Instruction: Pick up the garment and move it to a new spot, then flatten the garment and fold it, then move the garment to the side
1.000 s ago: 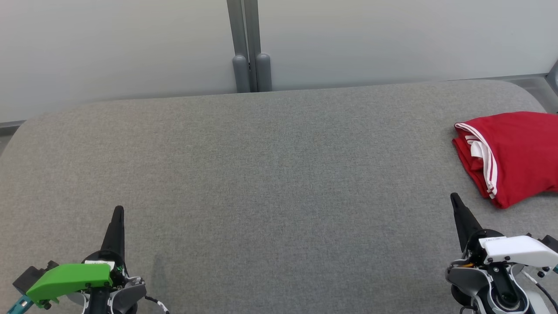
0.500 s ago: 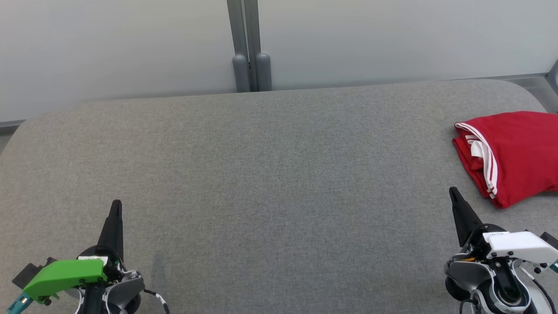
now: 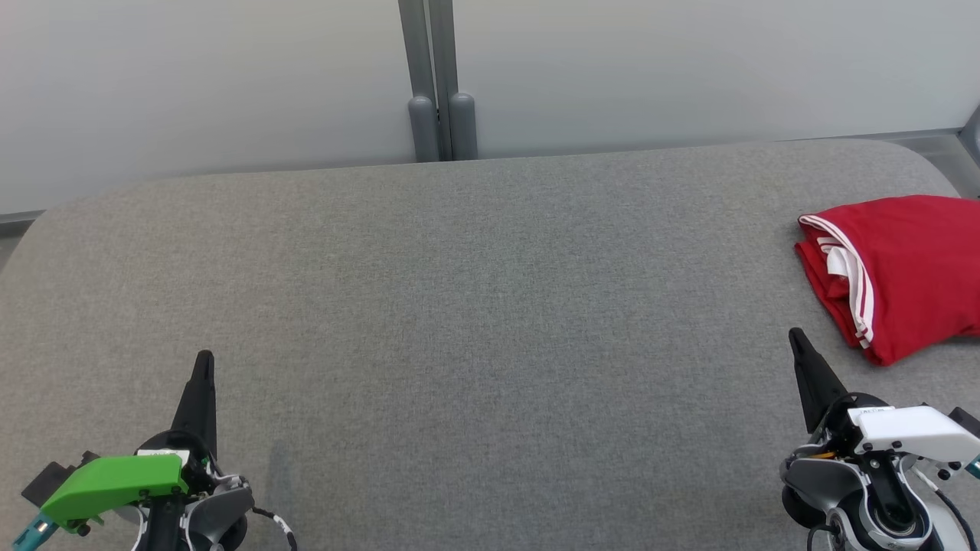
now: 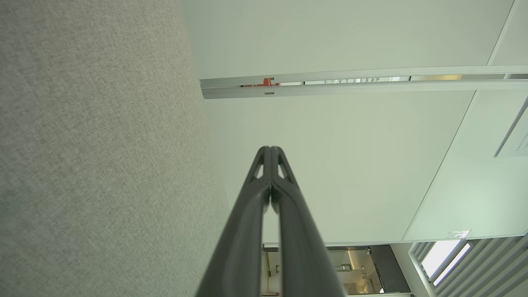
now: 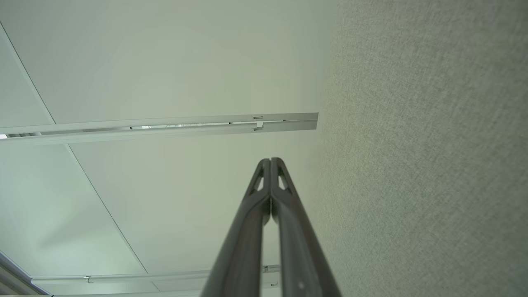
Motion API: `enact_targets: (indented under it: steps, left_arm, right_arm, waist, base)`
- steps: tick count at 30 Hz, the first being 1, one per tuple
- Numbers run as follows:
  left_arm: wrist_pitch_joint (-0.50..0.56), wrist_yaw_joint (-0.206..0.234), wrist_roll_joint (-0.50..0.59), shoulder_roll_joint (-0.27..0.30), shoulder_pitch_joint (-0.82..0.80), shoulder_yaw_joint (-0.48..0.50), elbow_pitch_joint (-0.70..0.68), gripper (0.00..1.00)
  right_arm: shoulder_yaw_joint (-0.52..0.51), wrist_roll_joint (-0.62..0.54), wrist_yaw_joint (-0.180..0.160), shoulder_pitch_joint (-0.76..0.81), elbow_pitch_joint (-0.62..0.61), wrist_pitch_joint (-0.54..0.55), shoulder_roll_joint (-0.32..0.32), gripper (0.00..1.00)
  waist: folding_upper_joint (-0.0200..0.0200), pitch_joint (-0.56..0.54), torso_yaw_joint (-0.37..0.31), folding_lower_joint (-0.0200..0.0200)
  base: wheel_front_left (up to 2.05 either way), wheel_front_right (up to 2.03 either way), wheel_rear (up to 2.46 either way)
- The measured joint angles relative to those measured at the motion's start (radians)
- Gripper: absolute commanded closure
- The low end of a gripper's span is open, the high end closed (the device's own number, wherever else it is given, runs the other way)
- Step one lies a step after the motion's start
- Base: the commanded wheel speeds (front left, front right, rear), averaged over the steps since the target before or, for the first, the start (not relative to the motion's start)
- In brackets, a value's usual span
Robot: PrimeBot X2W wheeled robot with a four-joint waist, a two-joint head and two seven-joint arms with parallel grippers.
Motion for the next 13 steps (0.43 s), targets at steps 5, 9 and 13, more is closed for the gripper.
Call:
enact_targets:
  steps: [5,9,13]
  left_arm:
    - [0.0,0.0,0.0,0.0,0.0,0.0,0.0,1.0]
    - [0.0,0.0,0.0,0.0,0.0,0.0,0.0,1.0]
    - [0.0,0.0,0.0,0.0,0.0,0.0,0.0,1.0]
  right_arm:
    - [0.0,0.0,0.0,0.0,0.0,0.0,0.0,1.0]
    - [0.0,0.0,0.0,0.0,0.0,0.0,0.0,1.0]
    - [0.0,0.0,0.0,0.0,0.0,0.0,0.0,1.0]
  waist:
    - [0.0,0.0,0.0,0.0]
    - [0.0,0.0,0.0,0.0]
    - [0.0,0.0,0.0,0.0]
  base:
    - [0.0,0.0,0.0]
    - [0.0,0.0,0.0]
    - [0.0,0.0,0.0]
